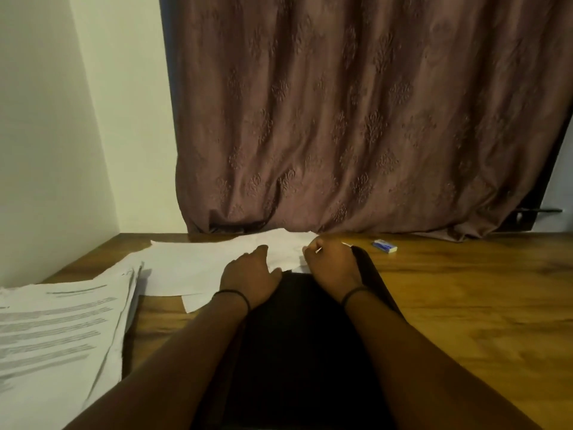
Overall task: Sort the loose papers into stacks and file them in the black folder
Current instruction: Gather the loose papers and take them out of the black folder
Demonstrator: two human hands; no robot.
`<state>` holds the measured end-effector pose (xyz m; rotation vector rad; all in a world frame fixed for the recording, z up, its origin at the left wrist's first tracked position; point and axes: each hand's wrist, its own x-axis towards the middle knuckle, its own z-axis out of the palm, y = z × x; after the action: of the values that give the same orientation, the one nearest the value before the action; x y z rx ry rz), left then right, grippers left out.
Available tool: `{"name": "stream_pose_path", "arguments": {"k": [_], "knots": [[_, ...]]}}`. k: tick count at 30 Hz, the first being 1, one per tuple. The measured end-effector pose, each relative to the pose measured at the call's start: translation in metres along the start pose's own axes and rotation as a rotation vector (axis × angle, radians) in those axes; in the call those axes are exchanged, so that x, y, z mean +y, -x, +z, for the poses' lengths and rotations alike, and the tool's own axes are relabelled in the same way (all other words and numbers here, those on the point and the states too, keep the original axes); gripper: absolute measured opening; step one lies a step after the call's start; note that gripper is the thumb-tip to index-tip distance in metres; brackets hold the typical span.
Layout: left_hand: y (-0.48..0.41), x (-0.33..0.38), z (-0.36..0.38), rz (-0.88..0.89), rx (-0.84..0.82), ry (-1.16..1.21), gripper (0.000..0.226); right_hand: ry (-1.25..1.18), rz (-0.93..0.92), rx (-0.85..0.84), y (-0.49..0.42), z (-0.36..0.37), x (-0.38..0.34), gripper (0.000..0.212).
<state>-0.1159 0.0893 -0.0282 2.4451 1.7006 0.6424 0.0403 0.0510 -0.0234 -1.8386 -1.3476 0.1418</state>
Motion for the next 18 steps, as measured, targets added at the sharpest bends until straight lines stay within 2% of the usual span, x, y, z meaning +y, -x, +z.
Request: {"name": "stream_pose_path", "arguments": {"k": [4,10,12,14,16,18], "knots": [[-0.007,-0.002,0.001,-0.036,-0.024,0.010,0.059,-0.004,0.005,-0.029,-0.005,-0.002,0.004,0.019],[-0.004,-0.004,-0.002,-0.049,0.090,0.095,0.058,0.007,-0.016,-0.043,0.001,-0.006,0.002,0.019],[0.000,-0.005,-0.005,-0.046,0.173,0.166,0.062,0.049,-0.023,-0.048,0.004,-0.008,0.001,0.021],[0.004,-0.007,-0.005,-0.105,0.206,0.067,0.074,0.060,-0.028,-0.048,0.006,-0.011,0.001,0.020],[0.006,-0.013,-0.006,-0.262,0.075,-0.039,0.087,0.023,-0.026,-0.059,0.011,-0.014,0.000,0.019],[0.007,-0.018,-0.006,-0.358,-0.071,-0.003,0.091,-0.008,-0.020,-0.077,0.015,-0.016,-0.002,0.019]]}}
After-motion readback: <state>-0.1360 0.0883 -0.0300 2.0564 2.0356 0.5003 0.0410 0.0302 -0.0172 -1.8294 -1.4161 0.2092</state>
